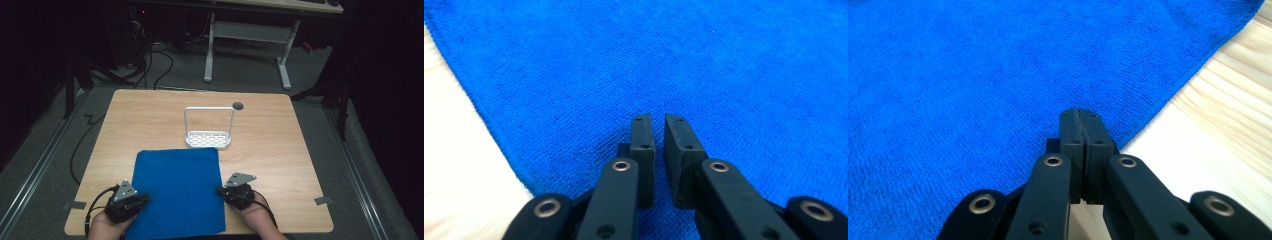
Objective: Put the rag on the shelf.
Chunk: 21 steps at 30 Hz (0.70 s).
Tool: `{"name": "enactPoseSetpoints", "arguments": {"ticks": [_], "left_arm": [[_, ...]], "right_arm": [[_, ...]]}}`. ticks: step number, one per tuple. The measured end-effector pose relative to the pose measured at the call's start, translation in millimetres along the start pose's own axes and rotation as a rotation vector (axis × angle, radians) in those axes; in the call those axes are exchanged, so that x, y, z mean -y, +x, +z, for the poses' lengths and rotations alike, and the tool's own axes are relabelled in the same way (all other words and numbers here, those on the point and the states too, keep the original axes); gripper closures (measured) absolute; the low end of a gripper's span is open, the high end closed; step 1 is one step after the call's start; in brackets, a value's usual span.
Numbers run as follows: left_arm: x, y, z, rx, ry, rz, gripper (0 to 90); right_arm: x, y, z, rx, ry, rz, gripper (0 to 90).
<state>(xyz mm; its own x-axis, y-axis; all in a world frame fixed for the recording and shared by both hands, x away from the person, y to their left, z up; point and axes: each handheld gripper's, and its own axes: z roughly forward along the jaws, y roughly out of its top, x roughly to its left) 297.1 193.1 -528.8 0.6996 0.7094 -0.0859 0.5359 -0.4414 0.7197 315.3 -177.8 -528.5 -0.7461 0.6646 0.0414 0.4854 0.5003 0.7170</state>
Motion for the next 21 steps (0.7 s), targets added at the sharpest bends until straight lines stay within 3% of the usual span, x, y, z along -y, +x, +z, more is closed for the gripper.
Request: {"name": "enactPoseSetpoints", "arguments": {"ticks": [9,17,21], "left_arm": [[-19.4,-18.7,24.0,0.113,-0.002,0.059,82.1],[-26.0,-48.8,35.7,0.227,0.003,0.121,80.5],[-26.1,-59.7,36.8,0.241,0.003,0.151,77.4]], "right_arm": [[25.0,-15.9,-29.1,0.078,0.006,0.076,90.0],[57.0,-28.1,-63.3,0.116,-0.004,0.133,90.0],[65.9,-29.1,-73.6,0.124,-0.001,0.149,88.5]]}}
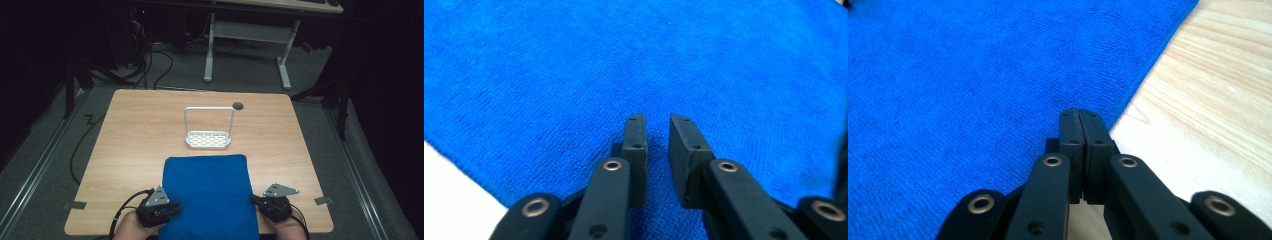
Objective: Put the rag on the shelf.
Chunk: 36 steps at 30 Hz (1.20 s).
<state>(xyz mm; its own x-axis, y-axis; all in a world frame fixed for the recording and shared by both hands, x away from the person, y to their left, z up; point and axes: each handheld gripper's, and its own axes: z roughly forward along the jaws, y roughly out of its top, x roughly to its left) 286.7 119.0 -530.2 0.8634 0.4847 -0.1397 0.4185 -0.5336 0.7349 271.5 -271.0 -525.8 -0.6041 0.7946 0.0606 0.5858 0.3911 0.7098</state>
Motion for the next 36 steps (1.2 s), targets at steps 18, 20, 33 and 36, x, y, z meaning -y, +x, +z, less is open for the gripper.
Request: {"name": "enactPoseSetpoints", "arguments": {"ticks": [18,20,33,36], "left_arm": [[-12.9,73.3,-6.7,-0.345,-0.133,-0.256,48.8],[-17.8,81.2,-1.8,-0.353,-0.126,-0.275,49.2],[-41.5,113.7,29.4,-0.362,-0.114,-0.343,69.9],[-41.2,114.2,29.5,-0.356,-0.114,-0.342,74.7]], "right_arm": [[-19.4,-2.5,10.7,0.042,-0.118,-0.038,70.3],[-18.6,-4.8,10.7,0.037,-0.124,-0.02,70.3],[-14.7,-13.5,4.9,0.054,-0.168,0.042,63.1],[-19.1,-14.8,7.0,0.077,-0.181,0.056,62.1]]}}
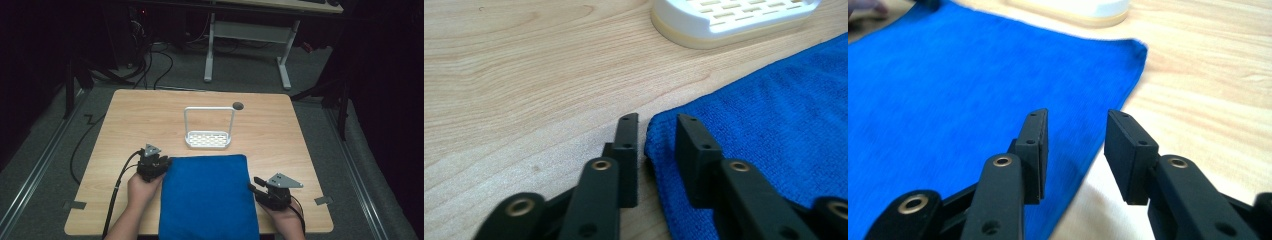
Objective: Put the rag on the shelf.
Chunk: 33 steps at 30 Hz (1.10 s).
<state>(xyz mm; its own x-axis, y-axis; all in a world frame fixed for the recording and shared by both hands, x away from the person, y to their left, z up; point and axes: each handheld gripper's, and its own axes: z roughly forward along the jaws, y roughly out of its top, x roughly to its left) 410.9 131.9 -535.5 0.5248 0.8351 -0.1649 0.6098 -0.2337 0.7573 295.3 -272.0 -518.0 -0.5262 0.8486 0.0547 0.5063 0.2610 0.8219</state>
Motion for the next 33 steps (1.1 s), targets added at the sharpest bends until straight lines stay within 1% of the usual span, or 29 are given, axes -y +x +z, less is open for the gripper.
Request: {"name": "enactPoseSetpoints", "arguments": {"ticks": [1,2,3,4,5,6,7,8,9,10,11,12,13,14,15,16,17,18,19,20,21,22,23,25,26,28,29,33], "left_arm": [[0.3,1.1,0.2,0.011,-0.001,-0.014,79.8],[0.3,1.1,0.2,0.011,-0.001,-0.014,82.5],[0.1,1.8,0.3,0.018,0.006,-0.011,82.5],[0.0,1.9,0.4,0.023,0.008,-0.011,85.4],[-0.2,2.4,0.5,0.029,0.01,-0.009,86.3],[-0.2,2.6,0.5,0.031,0.012,-0.01,86.8],[-0.1,2.3,0.5,0.031,0.011,-0.009,87.0],[-0.1,1.9,0.6,0.03,0.01,-0.007,87.1],[0.0,0.9,0.5,0.029,0.012,0.002,87.2],[0.0,0.7,0.6,0.028,0.012,0.004,87.2],[0.0,1.5,0.6,0.033,0.011,-0.002,87.2],[0.0,1.5,0.6,0.033,0.011,-0.002,87.2],[0.0,1.9,0.6,0.036,0.011,-0.005,87.2],[0.0,1.8,0.6,0.035,0.011,-0.004,87.2],[0.1,1.4,0.6,0.033,0.011,-0.003,87.2],[0.1,1.3,0.6,0.033,0.011,-0.002,87.1],[0.0,2.3,0.5,0.038,0.012,-0.007,87.1],[0.0,2.3,0.5,0.038,0.012,-0.007,87.1],[0.1,2.6,0.5,0.039,0.012,-0.011,87.1],[0.1,2.7,0.4,0.04,0.013,-0.011,87.1],[0.1,2.5,0.4,0.04,0.012,-0.01,87.1],[0.2,2.1,0.5,0.039,0.012,-0.006,87.1],[0.2,1.6,0.5,0.036,0.012,-0.003,87.2],[0.1,1.5,0.6,0.038,0.012,-0.003,87.3],[0.1,1.8,0.5,0.04,0.012,-0.003,87.6],[0.4,1.3,-0.1,0.04,0.01,0.008,87.8],[0.8,0.4,-1.1,0.043,-0.003,0.004,87.8],[0.7,-1.3,-8.4,0.057,-0.029,0.015,88.0]], "right_arm": [[-7.1,-2.6,7.4,0.001,0.0,0.019,60.1],[-7.1,-2.6,7.4,0.001,0.0,0.019,60.1],[-10.2,-3.2,10.7,-0.001,0.003,0.029,59.4],[-16.5,-3.8,18.1,0.005,0.004,0.022,58.1],[-19.7,-4.4,22.3,0.014,0.006,0.011,57.4],[-24.0,-5.8,28.7,0.034,0.009,0.003,56.7],[-28.3,-8.8,35.4,0.049,0.013,0.017,56.5],[-34.8,-14.2,44.4,0.065,0.033,0.032,55.7],[-37.0,-16.5,47.8,0.073,0.038,0.032,55.7],[-42.6,-22.0,56.4,0.089,0.052,0.039,55.6],[-49.9,-29.2,70.4,0.102,0.081,0.054,55.0],[-49.9,-29.2,70.4,0.102,0.081,0.054,55.0],[-54.0,-35.2,82.5,0.091,0.107,0.075,55.1],[-54.0,-35.2,82.5,0.091,0.107,0.075,55.1],[-55.1,-36.6,86.5,0.089,0.122,0.077,55.5],[-55.7,-37.3,91.4,0.098,0.131,0.075,56.5],[-55.6,-38.1,96.2,0.096,0.143,0.078,60.3],[-55.6,-38.1,96.2,0.096,0.143,0.078,60.3],[-55.4,-36.3,96.8,0.105,0.141,0.071,68.5],[-55.4,-36.3,96.8,0.105,0.141,0.071,68.5],[-55.4,-33.4,95.9,0.109,0.151,0.045,76.5],[-55.4,-33.4,95.9,0.109,0.151,0.045,76.5],[-55.3,-30.5,95.6,0.103,0.155,0.027,86.5],[-55.4,-29.2,95.8,0.101,0.158,0.025,87.4],[-56.1,-27.5,96.0,0.109,0.161,0.011,88.1],[-56.4,-25.2,94.5,0.112,0.159,0.007,88.4],[-56.6,-22.9,91.1,0.11,0.139,0.001,88.4],[-57.1,-13.6,76.2,0.1,0.073,-0.015,88.4]]}}
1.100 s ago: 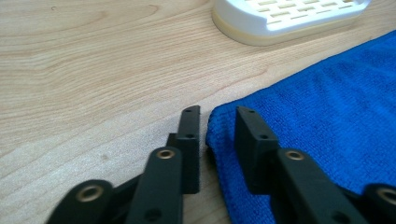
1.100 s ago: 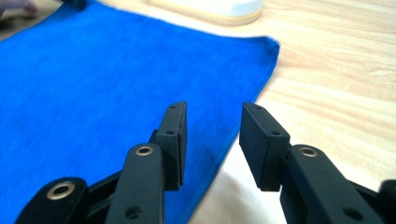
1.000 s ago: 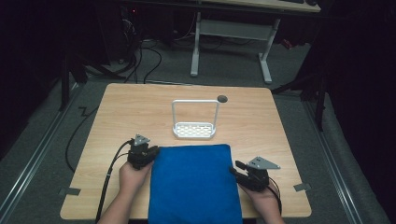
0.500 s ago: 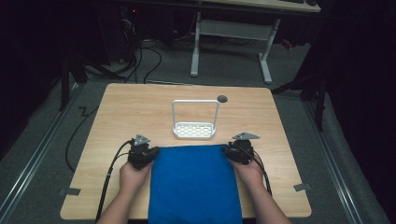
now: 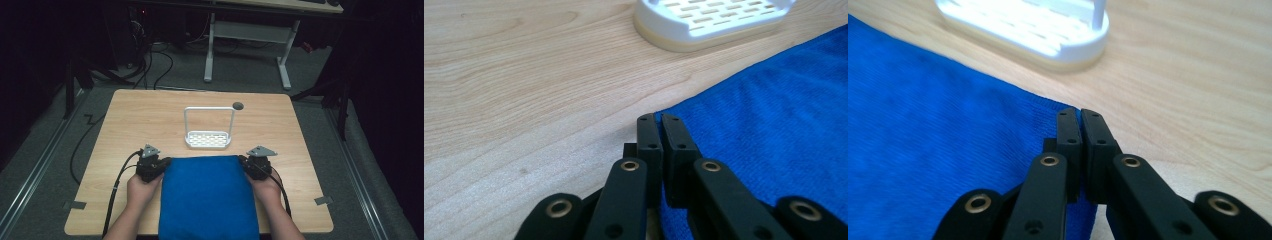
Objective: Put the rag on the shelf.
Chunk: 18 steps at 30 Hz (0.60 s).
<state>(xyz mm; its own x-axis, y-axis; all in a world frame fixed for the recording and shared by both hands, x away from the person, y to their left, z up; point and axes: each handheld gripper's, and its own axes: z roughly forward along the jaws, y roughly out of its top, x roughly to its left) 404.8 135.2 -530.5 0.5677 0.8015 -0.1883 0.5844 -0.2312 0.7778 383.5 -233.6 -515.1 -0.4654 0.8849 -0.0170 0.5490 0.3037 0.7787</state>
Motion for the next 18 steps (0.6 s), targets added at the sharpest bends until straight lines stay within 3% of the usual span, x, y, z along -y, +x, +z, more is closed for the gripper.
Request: {"name": "enactPoseSetpoints", "arguments": {"ticks": [9,18], "left_arm": [[2.4,-4.4,-22.0,0.007,-0.093,0.006,87.9],[-8.6,-14.9,-47.2,-0.007,-0.243,0.03,87.8]], "right_arm": [[4.9,5.4,-24.0,-0.03,-0.096,0.015,88.4],[-5.3,16.2,-53.8,-0.017,-0.239,-0.008,88.4]]}}
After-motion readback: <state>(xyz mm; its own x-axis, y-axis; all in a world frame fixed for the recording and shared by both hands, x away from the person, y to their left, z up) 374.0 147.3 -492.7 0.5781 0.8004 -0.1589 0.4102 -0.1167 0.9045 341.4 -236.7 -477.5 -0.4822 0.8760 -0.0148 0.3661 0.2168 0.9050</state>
